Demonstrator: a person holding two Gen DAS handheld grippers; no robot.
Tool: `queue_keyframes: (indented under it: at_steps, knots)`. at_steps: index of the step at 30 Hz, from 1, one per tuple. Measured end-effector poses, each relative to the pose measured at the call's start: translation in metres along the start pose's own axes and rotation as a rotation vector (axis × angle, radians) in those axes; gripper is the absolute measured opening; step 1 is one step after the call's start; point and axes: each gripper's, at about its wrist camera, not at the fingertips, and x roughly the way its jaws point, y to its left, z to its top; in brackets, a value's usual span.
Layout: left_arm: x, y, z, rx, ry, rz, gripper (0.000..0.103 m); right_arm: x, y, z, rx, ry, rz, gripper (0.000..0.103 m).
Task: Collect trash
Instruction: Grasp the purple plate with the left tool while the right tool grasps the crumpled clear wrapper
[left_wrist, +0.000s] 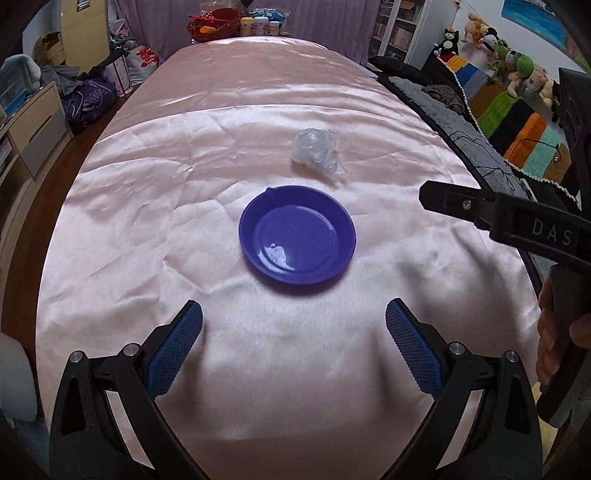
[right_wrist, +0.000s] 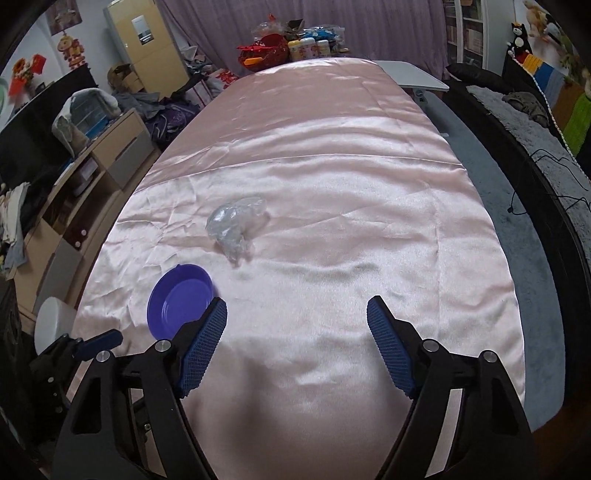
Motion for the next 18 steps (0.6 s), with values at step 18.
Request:
queue_keyframes:
  at_steps: [18]
  knots:
    - [0.032,0.007,0.037,0.046,-0.043,0.04,0.074,0.032,0.008,0.036,-0.009,0.005,0.032,0.079]
